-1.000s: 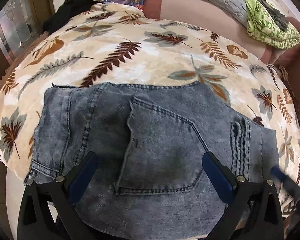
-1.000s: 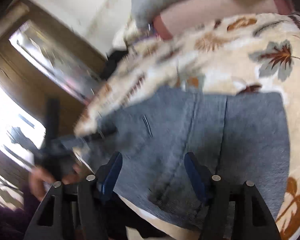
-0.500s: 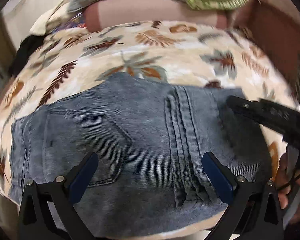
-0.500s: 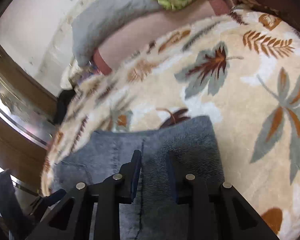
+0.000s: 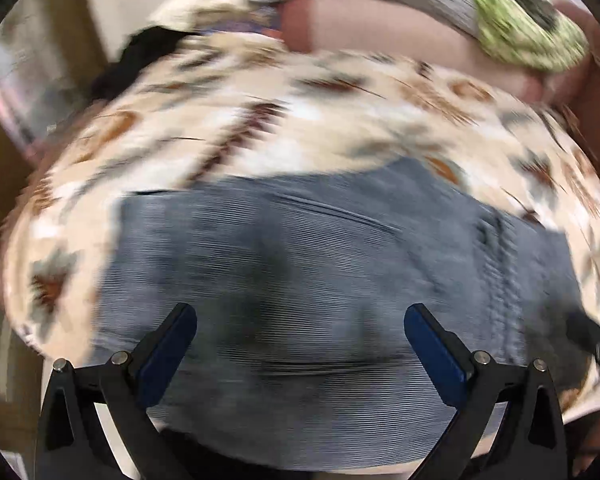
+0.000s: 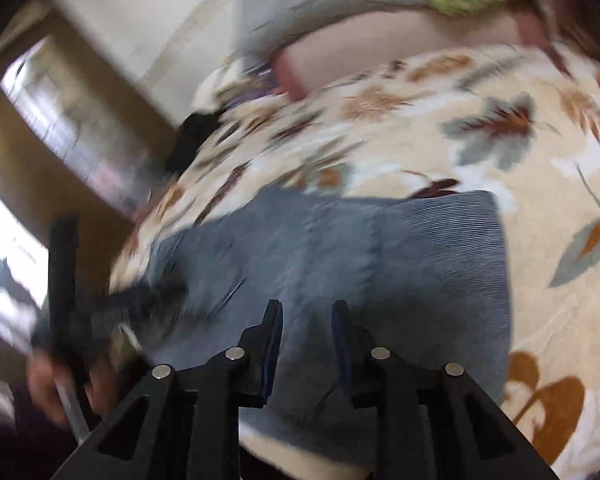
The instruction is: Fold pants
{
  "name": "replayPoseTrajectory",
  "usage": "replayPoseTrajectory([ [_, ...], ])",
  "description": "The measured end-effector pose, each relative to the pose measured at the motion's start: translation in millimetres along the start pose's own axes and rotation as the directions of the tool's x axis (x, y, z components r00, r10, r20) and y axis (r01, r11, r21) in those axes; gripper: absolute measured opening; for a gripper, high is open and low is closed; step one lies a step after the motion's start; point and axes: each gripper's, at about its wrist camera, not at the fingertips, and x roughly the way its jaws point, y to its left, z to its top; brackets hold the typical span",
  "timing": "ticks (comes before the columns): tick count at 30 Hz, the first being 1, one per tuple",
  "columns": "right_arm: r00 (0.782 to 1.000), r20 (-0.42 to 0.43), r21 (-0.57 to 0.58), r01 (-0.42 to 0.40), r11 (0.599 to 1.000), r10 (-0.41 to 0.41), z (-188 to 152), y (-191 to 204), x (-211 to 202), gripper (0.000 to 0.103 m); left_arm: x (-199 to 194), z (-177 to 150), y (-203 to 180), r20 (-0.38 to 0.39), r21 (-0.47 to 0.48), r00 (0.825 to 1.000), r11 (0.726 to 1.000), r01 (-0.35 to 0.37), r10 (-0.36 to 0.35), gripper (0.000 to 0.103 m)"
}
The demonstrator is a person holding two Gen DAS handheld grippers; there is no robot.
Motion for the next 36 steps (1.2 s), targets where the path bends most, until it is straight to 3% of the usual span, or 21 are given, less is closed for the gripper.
replayPoseTrajectory([
  [2, 0.999, -0.035, -0.027, -0.002, 1.0, 0.001, -11.8, 13.0, 8.7, 0.028, -6.7, -1.3, 28.0, 0.012, -0.035, 0.999, 0.999, -0.04, 0.041, 0.103],
  [4, 0.989, -0.133, -0.076, 0.057, 0.996, -0.066, -29.6, 25.3, 34.9, 0.029, -12.5, -6.7, 59.6, 0.017, -0.074, 0.996, 0.994, -0.084, 0.085, 0.103],
  [7, 0.99, -0.095, -0.154, 0.093, 0.984, -0.108, -34.7, 41.5, 36.9, 0.031, -11.6, -19.3, 98.3, -0.011, -0.119, 0.99, 0.983, -0.143, 0.143, 0.103],
  [12, 1.0, 0.007, -0.075, 0.002, 0.997, -0.002, -27.7, 39.6, 17.6, 0.031, -6.5, -44.0, 155.8, -0.076, -0.218, 0.981, 0.957, -0.192, 0.179, 0.103],
  [14, 0.999, 0.052, -0.067, -0.007, 0.998, 0.01, -26.1, 39.6, 11.0, 0.031, -1.1, -50.4, 171.2, -0.097, -0.265, 0.984, 0.949, -0.173, 0.152, 0.103],
  [18, 0.992, 0.124, -0.042, -0.029, 0.999, 0.034, -17.8, 41.7, 4.3, 0.047, 2.0, -57.7, 187.9, -0.093, -0.353, 0.995, 0.932, -0.076, 0.045, 0.103],
  [21, 0.99, 0.136, -0.036, -0.044, 0.998, 0.049, -12.6, 48.1, 6.8, 0.048, 7.6, -58.6, 190.3, -0.094, -0.372, 0.996, 0.927, -0.038, 0.002, 0.103],
  [36, 0.996, 0.03, -0.1, -0.082, 0.992, 0.086, -10.4, 91.1, 62.5, 0.049, 40.2, -56.8, 193.5, -0.102, -0.494, 0.978, 0.862, 0.111, -0.184, 0.103],
])
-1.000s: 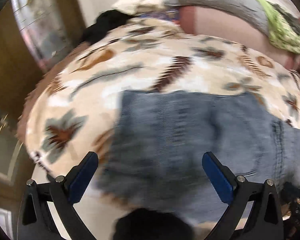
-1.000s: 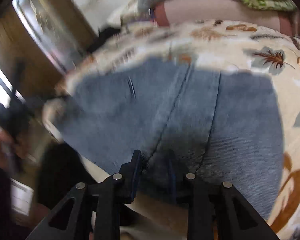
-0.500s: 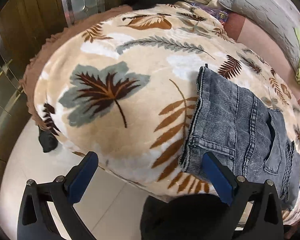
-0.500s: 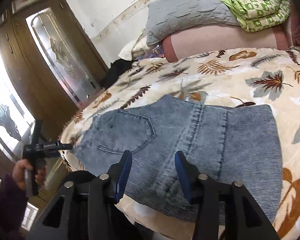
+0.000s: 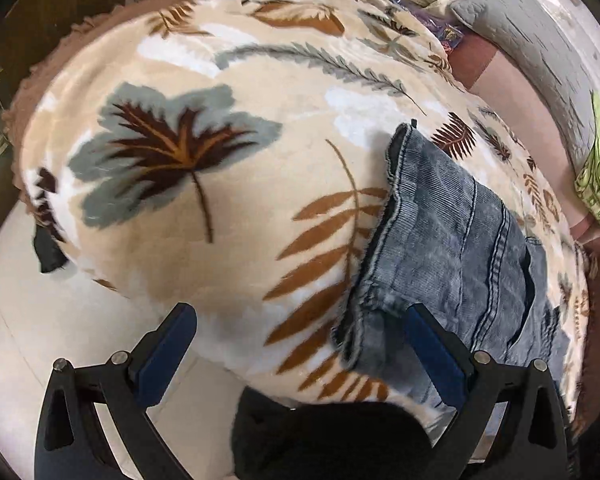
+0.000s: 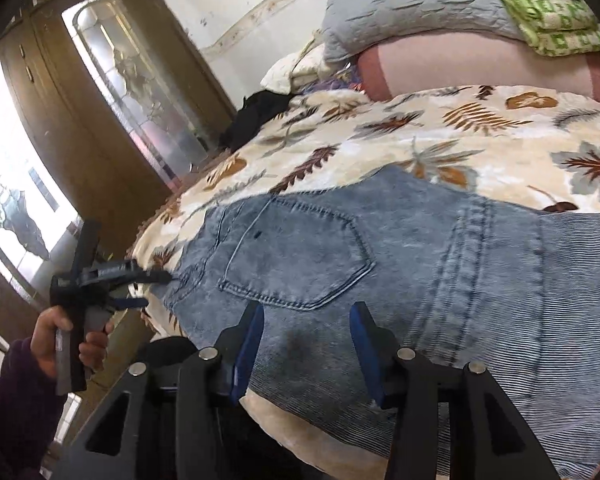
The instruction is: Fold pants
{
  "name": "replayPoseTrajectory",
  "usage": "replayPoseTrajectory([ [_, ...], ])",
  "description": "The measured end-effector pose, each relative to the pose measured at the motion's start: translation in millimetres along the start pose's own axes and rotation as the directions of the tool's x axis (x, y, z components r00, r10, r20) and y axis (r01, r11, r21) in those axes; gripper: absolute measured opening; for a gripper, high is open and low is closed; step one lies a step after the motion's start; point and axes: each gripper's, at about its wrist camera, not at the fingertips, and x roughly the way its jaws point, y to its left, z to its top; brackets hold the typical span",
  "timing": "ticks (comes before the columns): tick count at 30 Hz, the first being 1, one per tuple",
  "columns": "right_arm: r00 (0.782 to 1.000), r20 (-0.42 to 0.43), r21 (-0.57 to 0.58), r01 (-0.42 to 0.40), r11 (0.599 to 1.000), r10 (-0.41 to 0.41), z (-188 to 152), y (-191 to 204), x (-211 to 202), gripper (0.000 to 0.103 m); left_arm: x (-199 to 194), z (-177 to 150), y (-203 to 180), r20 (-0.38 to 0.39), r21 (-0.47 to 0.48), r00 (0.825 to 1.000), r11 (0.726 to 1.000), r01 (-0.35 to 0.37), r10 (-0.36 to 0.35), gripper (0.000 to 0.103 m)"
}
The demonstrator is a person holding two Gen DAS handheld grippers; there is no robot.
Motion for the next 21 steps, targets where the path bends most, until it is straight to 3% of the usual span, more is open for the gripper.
replayPoseTrajectory([
  [3, 1.0, -0.013, -0.006, 0.002, 1.0, -0.003, -1.7, 0.3, 3.0, 0.049, 12.4, 3.6, -3.9, -0.031, -0.014, 0.999, 0.999, 0.039, -0.04, 0.103],
  [9, 0.999, -0.029, 0.018, 0.027, 0.999, -0.027, -1.8, -6.1, 6.0, 0.049, 15.4, 5.2, -14.2, -0.004, 0.01, 1.0, 1.0, 0.027, -0.027, 0.102],
  [17, 0.998, -0.056, 0.022, 0.041, 0.999, -0.039, -3.6, -8.8, 10.0, 0.049, 12.3, 0.8, -24.7, 0.055, 0.102, 0.998, 0.994, -0.023, 0.018, 0.079],
  [21, 0.997, -0.06, 0.024, 0.049, 0.999, -0.047, -4.0, -9.9, 10.1, 0.049, 11.6, 2.0, -27.5, 0.069, 0.106, 0.998, 0.994, -0.017, 0.01, 0.079],
])
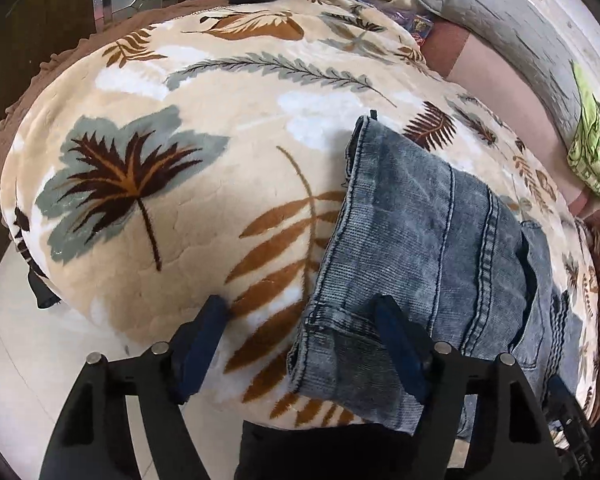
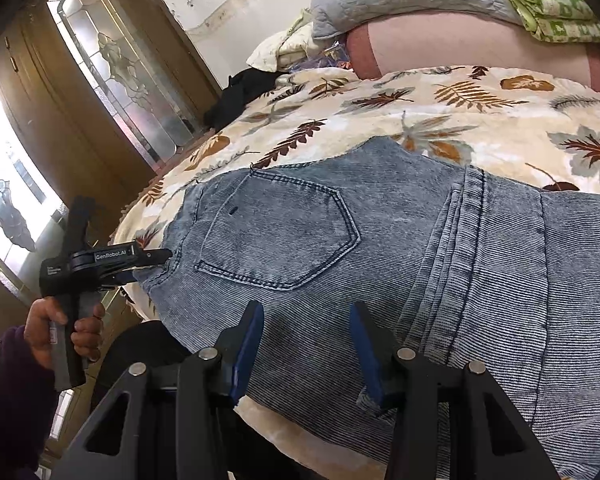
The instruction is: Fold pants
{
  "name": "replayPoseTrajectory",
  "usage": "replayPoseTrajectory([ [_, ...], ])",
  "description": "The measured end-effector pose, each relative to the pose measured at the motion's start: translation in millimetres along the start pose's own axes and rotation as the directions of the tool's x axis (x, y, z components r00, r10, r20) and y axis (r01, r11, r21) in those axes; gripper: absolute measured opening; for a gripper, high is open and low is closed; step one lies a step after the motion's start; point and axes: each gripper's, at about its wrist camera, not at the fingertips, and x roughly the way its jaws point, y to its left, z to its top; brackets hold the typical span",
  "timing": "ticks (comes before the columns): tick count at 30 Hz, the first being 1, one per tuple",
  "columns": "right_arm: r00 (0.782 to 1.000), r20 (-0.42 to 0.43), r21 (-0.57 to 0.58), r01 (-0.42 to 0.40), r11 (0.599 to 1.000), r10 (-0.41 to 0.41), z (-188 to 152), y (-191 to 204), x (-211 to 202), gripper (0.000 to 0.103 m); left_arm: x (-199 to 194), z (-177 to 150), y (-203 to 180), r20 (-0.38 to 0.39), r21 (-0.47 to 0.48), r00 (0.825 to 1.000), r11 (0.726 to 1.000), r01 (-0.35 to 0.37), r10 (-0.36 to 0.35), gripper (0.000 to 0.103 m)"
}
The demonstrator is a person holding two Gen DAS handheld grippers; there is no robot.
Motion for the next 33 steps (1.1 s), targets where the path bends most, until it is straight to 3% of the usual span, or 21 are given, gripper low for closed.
replayPoseTrajectory([
  [3, 1.0, 0.001, -0.002, 0.006, 1.0, -0.006, -0.2, -0.1, -0.7, 0.049, 3.6, 3.7, -0.3, -0.016, -0.017, 0.999, 0.999, 0.043, -0.043, 0.094],
  [10, 1.0, -0.005, 0.001, 0.015, 1.0, -0.015, -0.5, -0.3, 0.1, 0.049, 5.7, 3.4, -5.4, 0.003, -0.008, 0.999, 0.999, 0.041, -0.041, 0.096],
  [11, 1.0, -0.007, 0.0, 0.016, 1.0, -0.016, -0.6, 0.2, 0.7, 0.049, 4.6, 3.0, -5.8, 0.008, -0.006, 0.999, 0.999, 0.046, -0.046, 0.088],
  [12, 1.0, -0.008, -0.002, 0.016, 1.0, -0.016, -0.6, 0.5, 1.0, 0.049, 3.1, 2.8, -7.4, 0.015, 0.005, 0.999, 0.999, 0.042, -0.042, 0.072],
  [13, 1.0, -0.008, -0.004, 0.017, 1.0, -0.017, -0.8, 1.0, 1.1, 0.048, 0.9, 3.0, -10.2, 0.025, 0.028, 0.999, 0.999, 0.036, -0.036, 0.064],
  [14, 1.0, -0.007, -0.007, 0.019, 1.0, -0.019, -0.9, 1.6, 1.1, 0.049, -1.7, 3.7, -14.0, 0.029, 0.051, 0.998, 0.997, 0.062, -0.064, 0.042],
  [15, 1.0, -0.006, -0.009, 0.019, 1.0, -0.019, -0.9, 1.7, 1.3, 0.049, -2.5, 4.4, -15.9, 0.025, 0.058, 0.996, 0.995, 0.084, -0.085, 0.034],
  [20, 1.0, -0.011, -0.011, 0.028, 1.0, -0.028, -0.9, 1.7, 3.1, 0.049, -8.2, 4.6, -23.0, 0.046, 0.093, 0.997, 0.994, 0.063, -0.067, 0.019],
  [26, 1.0, -0.011, -0.002, 0.028, 1.0, -0.028, 7.1, 2.3, 9.0, 0.049, -15.4, 6.2, -17.7, 0.043, 0.079, 0.992, 0.991, 0.111, -0.115, 0.019],
  [33, 0.999, -0.026, -0.006, 0.036, 0.999, -0.037, 3.3, 0.4, 16.9, 0.049, -20.5, -5.4, 33.3, -0.017, -0.084, 0.981, 0.978, 0.191, -0.193, 0.045],
])
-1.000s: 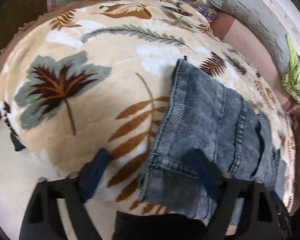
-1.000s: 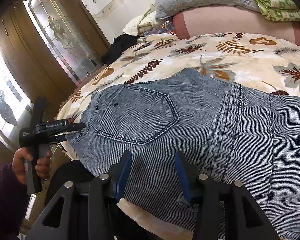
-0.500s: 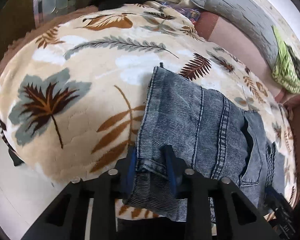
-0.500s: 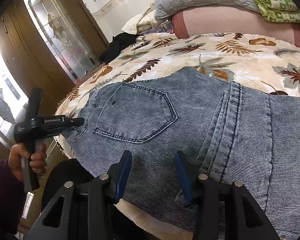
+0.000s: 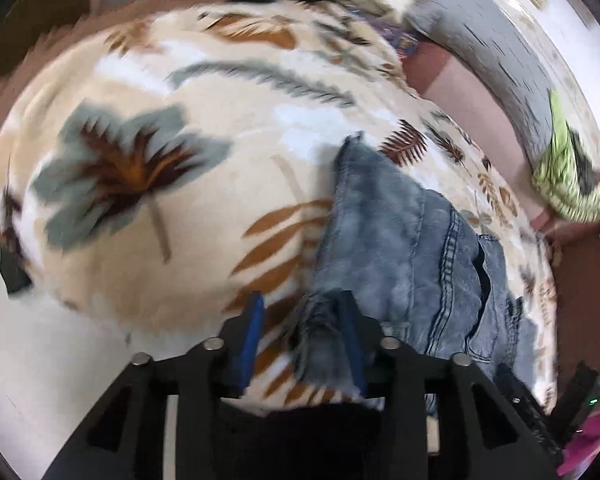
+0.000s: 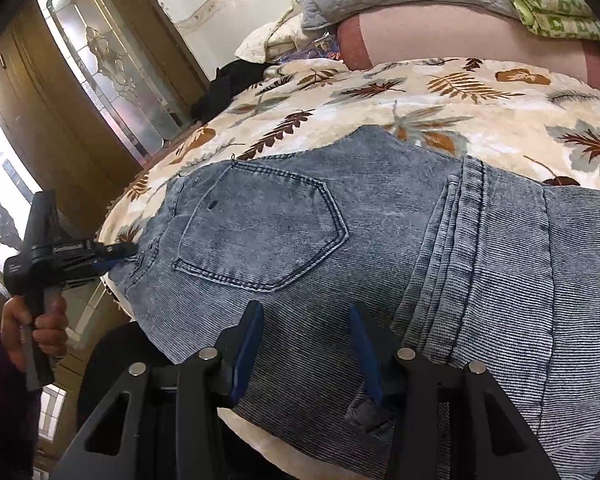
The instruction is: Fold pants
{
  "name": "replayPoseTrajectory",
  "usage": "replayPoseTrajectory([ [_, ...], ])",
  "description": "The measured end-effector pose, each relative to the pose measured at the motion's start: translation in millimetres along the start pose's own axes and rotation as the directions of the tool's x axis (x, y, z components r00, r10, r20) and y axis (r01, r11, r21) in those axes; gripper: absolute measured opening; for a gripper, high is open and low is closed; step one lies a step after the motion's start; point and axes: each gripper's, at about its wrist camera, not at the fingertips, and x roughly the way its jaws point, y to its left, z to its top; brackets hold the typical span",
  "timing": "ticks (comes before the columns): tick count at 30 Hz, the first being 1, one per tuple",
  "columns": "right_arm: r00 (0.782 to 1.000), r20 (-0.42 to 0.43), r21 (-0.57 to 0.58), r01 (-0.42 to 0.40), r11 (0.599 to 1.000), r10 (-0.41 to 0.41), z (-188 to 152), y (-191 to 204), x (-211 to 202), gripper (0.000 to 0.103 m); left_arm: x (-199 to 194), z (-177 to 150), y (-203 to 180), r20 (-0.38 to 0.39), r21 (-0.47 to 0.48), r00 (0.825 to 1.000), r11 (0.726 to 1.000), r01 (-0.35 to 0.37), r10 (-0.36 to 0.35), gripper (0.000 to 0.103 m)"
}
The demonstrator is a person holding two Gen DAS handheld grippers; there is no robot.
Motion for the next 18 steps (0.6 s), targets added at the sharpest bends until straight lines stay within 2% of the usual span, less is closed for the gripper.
replayPoseTrajectory([
  [4, 1.0, -0.006, -0.044, 0.001, 0.999, -0.001, -3.3, 8.8, 2.4, 0.049, -5.4, -16.6, 13.1, -0.036, -0.075, 0.996, 0.994, 0.079, -0.082, 0.047],
  [7, 1.0, -0.01, -0.071, 0.004, 0.997, -0.005, -5.6, 12.9, 1.9, 0.049, -2.7, -25.8, 16.1, -0.064, -0.147, 0.987, 0.98, 0.134, -0.145, 0.067],
  [10, 1.0, -0.008, -0.069, -0.002, 0.998, 0.001, -6.7, 12.2, -1.3, 0.049, 1.7, -30.9, 18.8, -0.062, -0.234, 0.974, 0.952, 0.197, -0.217, 0.07],
  [13, 1.0, -0.003, -0.052, -0.006, 0.999, 0.006, -5.5, 9.5, -2.3, 0.049, 11.9, -29.1, 14.2, -0.066, -0.283, 0.966, 0.933, 0.222, -0.25, 0.071],
  [14, 1.0, -0.002, -0.048, -0.01, 0.999, 0.01, -5.1, 9.0, -2.7, 0.049, 13.6, -26.6, 11.3, -0.044, -0.285, 0.966, 0.93, 0.231, -0.253, 0.071],
  [16, 1.0, 0.0, -0.05, -0.012, 0.999, 0.012, -5.2, 9.4, -3.8, 0.048, 14.7, -20.6, 6.0, -0.014, -0.269, 0.972, 0.937, 0.223, -0.235, 0.07],
  [18, 1.0, 0.0, -0.055, -0.01, 0.998, 0.01, -5.6, 9.8, -4.4, 0.049, 18.1, -15.3, 2.2, -0.017, -0.261, 0.974, 0.941, 0.214, -0.226, 0.07],
])
